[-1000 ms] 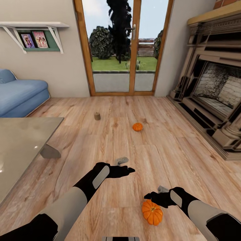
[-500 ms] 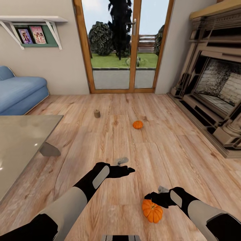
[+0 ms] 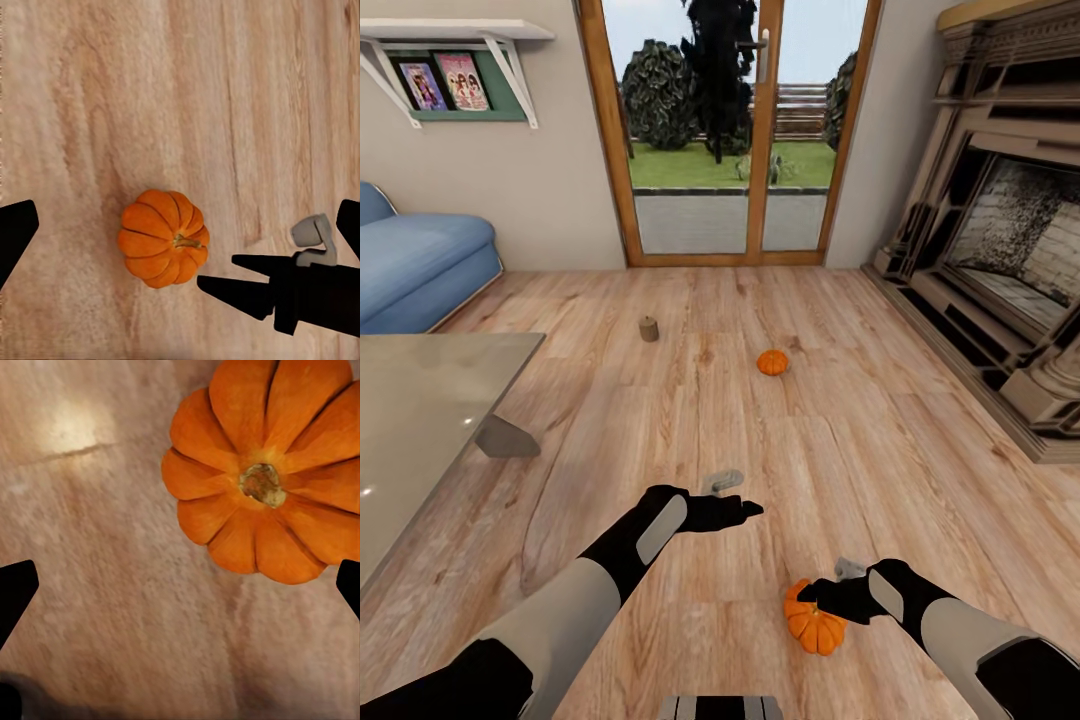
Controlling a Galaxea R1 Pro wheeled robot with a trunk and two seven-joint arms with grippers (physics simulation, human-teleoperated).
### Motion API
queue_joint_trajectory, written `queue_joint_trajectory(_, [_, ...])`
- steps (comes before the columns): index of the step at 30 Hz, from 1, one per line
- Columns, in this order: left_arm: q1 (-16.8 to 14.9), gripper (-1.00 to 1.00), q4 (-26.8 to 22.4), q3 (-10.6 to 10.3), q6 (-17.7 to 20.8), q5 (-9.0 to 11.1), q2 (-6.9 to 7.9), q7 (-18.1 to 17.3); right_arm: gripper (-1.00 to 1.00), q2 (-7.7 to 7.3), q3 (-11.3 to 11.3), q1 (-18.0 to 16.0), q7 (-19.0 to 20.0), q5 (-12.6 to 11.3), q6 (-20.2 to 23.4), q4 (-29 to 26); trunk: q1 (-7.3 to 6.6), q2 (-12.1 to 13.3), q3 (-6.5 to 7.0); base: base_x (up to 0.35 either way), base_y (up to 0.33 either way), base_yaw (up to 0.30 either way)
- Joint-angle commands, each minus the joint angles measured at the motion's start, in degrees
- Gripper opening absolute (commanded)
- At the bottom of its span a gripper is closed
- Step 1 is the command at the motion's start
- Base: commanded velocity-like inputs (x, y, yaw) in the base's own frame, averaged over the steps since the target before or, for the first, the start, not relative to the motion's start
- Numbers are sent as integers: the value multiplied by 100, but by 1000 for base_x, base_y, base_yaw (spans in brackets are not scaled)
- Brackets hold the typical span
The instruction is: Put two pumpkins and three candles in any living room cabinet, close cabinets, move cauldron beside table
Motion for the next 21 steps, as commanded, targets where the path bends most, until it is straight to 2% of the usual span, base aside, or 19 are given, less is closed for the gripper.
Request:
queue_joint_trajectory(1, [-4, 100, 3, -1, 15, -15, 0, -18, 100, -4, 34, -2, 16, -15, 21, -7, -1, -2, -4, 0, 0, 0])
queue_joint_trajectory(10, [-4, 100, 13, -1, 14, -17, 0, -14, 100, -3, 35, -2, 15, -15, 20, -7, -1, -2, -4, 84, -147, 0])
queue_joint_trajectory(21, [-4, 100, 13, -1, 6, -17, 0, -15, 100, -2, 40, -2, 15, -15, 18, -7, -1, -2, -4, 8, -12, 0])
